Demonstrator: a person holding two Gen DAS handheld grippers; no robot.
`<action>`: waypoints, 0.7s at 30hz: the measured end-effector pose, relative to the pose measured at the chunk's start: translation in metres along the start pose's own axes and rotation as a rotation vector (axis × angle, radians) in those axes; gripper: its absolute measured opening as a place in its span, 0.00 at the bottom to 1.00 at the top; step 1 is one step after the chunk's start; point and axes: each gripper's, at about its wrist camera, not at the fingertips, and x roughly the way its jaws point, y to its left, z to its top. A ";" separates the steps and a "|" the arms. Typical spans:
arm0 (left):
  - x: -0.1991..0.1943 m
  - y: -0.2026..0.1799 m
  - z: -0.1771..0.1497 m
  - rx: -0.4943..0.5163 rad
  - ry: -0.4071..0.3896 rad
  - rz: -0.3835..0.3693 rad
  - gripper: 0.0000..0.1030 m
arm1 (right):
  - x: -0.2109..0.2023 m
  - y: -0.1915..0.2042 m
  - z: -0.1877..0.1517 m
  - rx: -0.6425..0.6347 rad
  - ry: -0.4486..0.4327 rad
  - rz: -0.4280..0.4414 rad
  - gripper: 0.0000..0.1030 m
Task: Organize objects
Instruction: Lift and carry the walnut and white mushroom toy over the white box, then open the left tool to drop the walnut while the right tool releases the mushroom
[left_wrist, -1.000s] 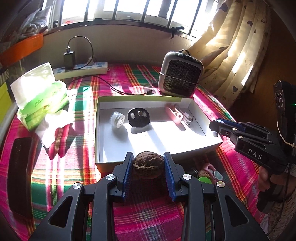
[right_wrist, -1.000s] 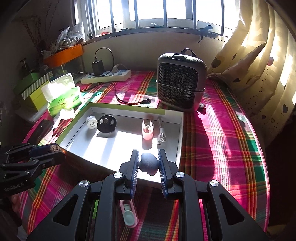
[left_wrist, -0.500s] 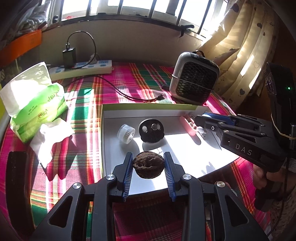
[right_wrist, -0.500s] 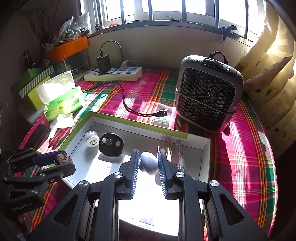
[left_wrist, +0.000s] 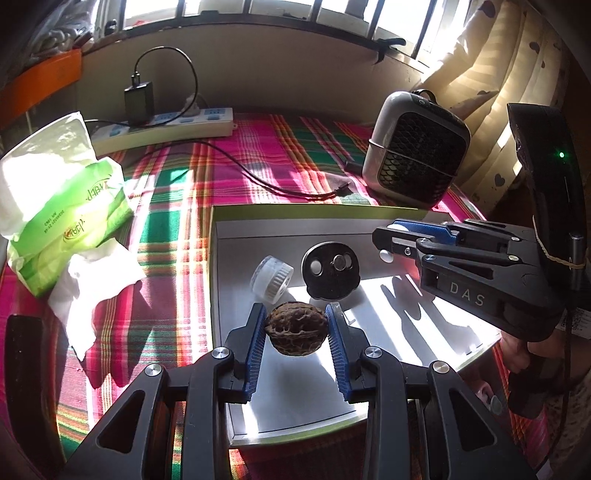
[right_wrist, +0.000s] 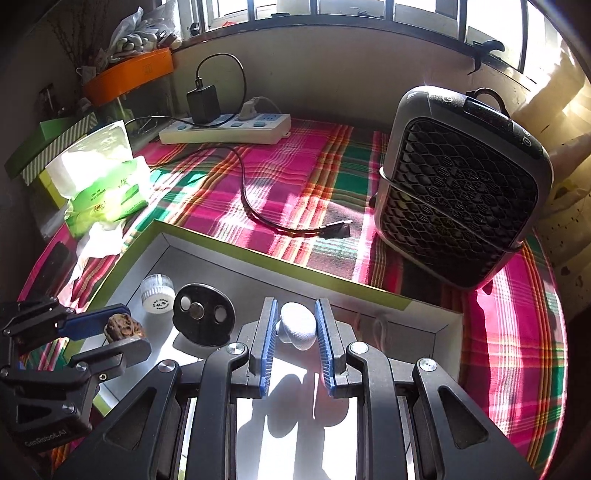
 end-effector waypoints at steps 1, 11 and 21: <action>0.001 0.000 0.000 0.004 0.001 0.002 0.29 | 0.002 0.001 0.001 -0.004 0.003 -0.002 0.22; 0.004 -0.003 0.001 0.030 0.004 0.017 0.29 | 0.012 0.003 0.002 -0.014 0.027 -0.015 0.22; 0.010 -0.008 -0.002 0.061 0.015 0.041 0.30 | 0.018 0.003 0.002 -0.028 0.049 -0.035 0.22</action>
